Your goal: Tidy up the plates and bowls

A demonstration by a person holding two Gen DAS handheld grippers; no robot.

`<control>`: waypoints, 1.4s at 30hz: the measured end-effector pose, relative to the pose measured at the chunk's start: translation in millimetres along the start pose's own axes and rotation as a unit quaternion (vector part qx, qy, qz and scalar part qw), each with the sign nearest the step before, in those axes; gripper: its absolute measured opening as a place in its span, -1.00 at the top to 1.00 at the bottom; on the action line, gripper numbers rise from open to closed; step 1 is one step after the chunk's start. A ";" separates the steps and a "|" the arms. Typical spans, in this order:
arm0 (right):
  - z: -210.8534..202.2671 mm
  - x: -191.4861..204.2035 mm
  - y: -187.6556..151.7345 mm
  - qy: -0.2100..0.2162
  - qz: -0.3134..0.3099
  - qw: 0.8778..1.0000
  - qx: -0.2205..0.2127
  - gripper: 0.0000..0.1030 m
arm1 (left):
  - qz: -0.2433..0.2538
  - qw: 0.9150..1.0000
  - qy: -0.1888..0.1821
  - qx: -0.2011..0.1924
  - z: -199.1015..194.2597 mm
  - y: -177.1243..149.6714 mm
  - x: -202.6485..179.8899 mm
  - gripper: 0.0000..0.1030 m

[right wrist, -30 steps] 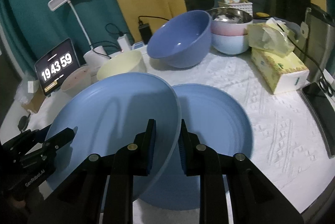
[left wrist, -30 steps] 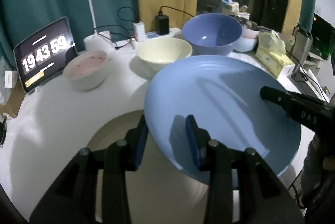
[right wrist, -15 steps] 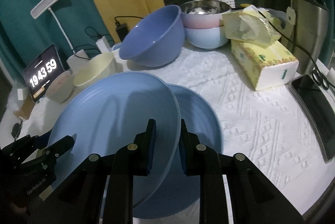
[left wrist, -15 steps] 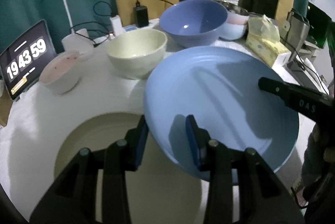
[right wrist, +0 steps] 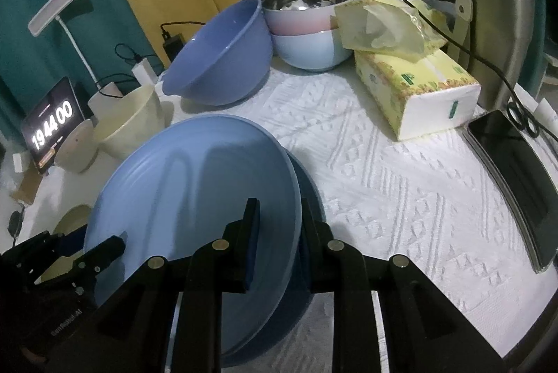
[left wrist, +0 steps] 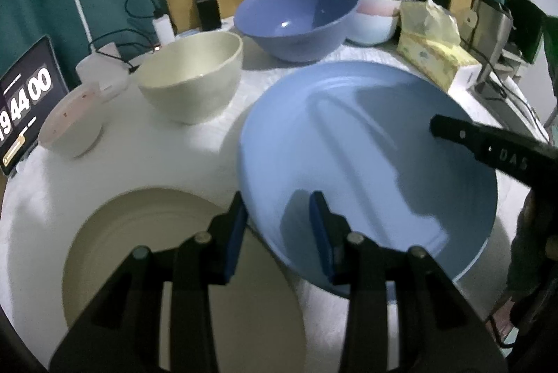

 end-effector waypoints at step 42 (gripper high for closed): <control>-42.4 92.4 -1.3 -0.065 -0.114 0.991 -0.035 -0.38 | -0.077 0.994 -0.020 -0.079 -80.0 -8.4 74.4 0.10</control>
Point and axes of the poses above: each gripper's, at about its wrist camera, not at the fingertips, and z roughly the way its jaws point, x to its left, y to its top, the point moved 6 cm from there along z, roughly the way its jaws point, and after that the axes turned 8 degrees about -z, right-handed, at the moved point
